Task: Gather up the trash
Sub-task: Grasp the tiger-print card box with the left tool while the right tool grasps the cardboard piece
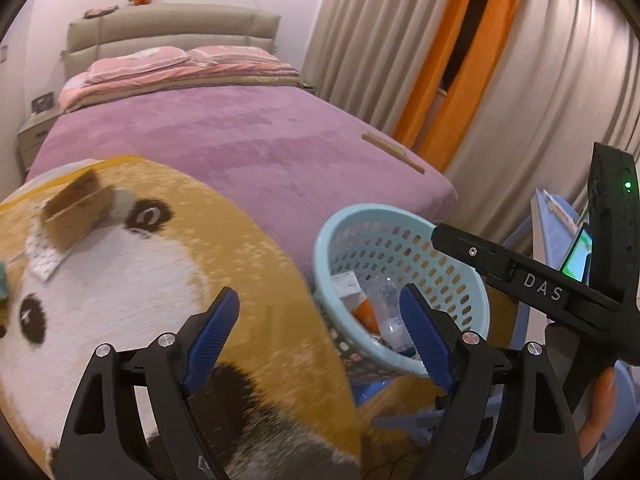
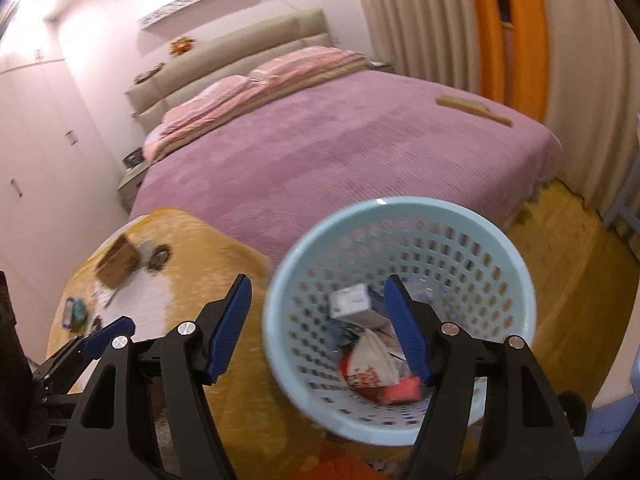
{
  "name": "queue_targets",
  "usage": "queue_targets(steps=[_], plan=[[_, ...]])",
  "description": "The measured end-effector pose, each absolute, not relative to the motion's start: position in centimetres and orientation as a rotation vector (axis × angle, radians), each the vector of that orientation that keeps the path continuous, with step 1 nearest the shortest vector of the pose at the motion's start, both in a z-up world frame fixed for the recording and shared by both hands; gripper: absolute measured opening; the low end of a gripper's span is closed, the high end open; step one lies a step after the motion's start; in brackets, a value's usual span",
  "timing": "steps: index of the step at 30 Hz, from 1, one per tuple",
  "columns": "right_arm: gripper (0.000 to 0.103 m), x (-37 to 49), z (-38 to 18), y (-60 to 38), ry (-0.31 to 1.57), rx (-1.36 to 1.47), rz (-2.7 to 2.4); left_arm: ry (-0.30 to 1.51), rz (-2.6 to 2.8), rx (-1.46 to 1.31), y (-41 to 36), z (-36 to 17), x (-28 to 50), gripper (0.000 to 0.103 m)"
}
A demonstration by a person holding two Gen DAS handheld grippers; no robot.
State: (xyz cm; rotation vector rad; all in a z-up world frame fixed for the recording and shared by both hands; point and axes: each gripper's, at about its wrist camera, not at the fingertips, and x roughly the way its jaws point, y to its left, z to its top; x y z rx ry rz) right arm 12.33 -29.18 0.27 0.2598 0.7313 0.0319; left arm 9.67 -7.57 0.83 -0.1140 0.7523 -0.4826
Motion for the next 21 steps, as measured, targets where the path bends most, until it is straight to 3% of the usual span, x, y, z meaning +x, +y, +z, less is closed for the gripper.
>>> queue_targets(steps=[9,21], plan=[[0.065,12.3,1.6,-21.6,0.693,0.187,0.176,0.695,-0.332,-0.103,-0.7,2.2,7.2,0.082],[0.07,14.4,-2.1,-10.4,0.742,0.101,0.355,0.706,-0.001,-0.193,12.9,1.3,7.4,0.082]])
